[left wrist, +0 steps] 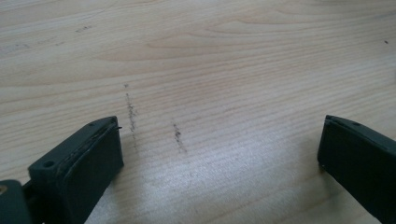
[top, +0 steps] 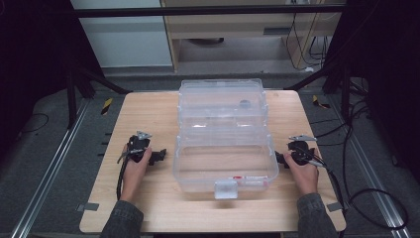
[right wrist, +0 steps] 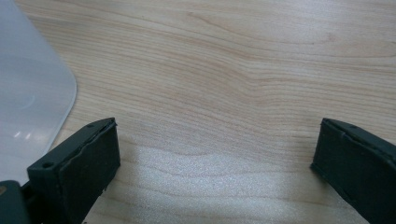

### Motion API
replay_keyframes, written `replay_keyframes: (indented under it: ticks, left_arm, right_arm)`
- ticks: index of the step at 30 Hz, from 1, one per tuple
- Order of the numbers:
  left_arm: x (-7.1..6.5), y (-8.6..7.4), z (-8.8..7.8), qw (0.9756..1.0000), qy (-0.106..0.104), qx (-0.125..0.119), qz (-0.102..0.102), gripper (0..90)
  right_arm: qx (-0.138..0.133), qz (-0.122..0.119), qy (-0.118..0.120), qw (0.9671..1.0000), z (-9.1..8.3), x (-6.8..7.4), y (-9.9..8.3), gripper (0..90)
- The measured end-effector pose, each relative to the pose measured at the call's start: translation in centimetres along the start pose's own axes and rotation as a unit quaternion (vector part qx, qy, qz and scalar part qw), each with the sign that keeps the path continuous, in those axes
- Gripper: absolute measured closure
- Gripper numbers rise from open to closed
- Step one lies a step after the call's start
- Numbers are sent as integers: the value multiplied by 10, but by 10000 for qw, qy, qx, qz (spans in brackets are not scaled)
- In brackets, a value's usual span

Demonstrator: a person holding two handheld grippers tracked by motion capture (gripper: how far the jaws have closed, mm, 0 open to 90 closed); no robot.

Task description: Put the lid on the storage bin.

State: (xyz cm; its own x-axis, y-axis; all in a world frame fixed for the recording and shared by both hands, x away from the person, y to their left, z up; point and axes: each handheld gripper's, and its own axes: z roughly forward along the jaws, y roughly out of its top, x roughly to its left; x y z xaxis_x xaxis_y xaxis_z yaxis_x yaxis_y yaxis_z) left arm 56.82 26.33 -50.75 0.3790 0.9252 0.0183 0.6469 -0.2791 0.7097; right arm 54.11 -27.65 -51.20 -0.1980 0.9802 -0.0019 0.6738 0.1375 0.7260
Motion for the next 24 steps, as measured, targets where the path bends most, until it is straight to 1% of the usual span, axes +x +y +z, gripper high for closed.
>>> replay_keyframes:
  ticks: [2, 3, 5, 6, 7, 9, 12, 14, 16, 17, 18, 19, 20, 21, 24]
  left_arm:
    - [-1, -2, -2, 9999, -83, -2, 83, 0]
    - [-1, -2, -2, 9999, -83, -2, 83, 0]
    - [-2, -4, -4, 9998, -164, -9, 142, 0]
    - [-2, -4, -4, 9998, -164, -9, 142, 0]
    - [-2, -5, -6, 9996, -218, -5, 199, 0]
    - [-2, -7, -7, 9994, -258, -17, 220, 0]
    - [-3, -6, -7, 9993, -272, -6, 241, 12]
    - [-4, -6, -9, 9990, -304, 22, 323, 29]
    - [-5, -5, -9, 9989, -310, 27, 337, 30]
    - [-5, -5, -10, 9989, -308, 14, 354, 30]
    - [-7, -4, -12, 9988, -309, -51, 367, 30]
    - [-7, -3, -14, 9987, -307, -73, 400, 30]
    - [-7, -3, -14, 9987, -307, -73, 400, 31]
    - [-7, -2, -18, 9985, -296, -173, 423, 31]
    - [-8, 0, -23, 9983, -266, -273, 443, 32]
  right_arm:
    - [8, 53, 4, 10000, 0, 1, 0, 6]
    - [8, 53, 4, 10000, 0, 1, 0, 6]
    - [17, 49, 24, 10000, 0, 0, 0, 6]
    - [17, 49, 24, 10000, 0, 0, 0, 6]
    - [15, 20, 29, 10000, 1, 0, 1, 6]
    - [16, 26, 42, 10000, 1, -1, 1, 6]
    - [12, 11, 49, 10000, 1, -1, 1, 7]
    - [6, -19, 74, 10000, 1, -2, 1, 9]
    - [-27, -50, 85, 9999, 1, -3, 1, 43]
    - [-27, -50, 85, 9999, 1, -3, 1, 43]
    - [-100, -63, 104, 9999, -1, -2, 1, 86]
    - [-138, -120, 94, 9998, -1, -2, 0, 103]
    - [-138, -120, 94, 9998, -1, -2, 0, 103]
    - [-245, -270, -22, 9993, -3, -1, 0, 114]
    - [-319, -272, -46, 9991, -7, -1, 1, 129]
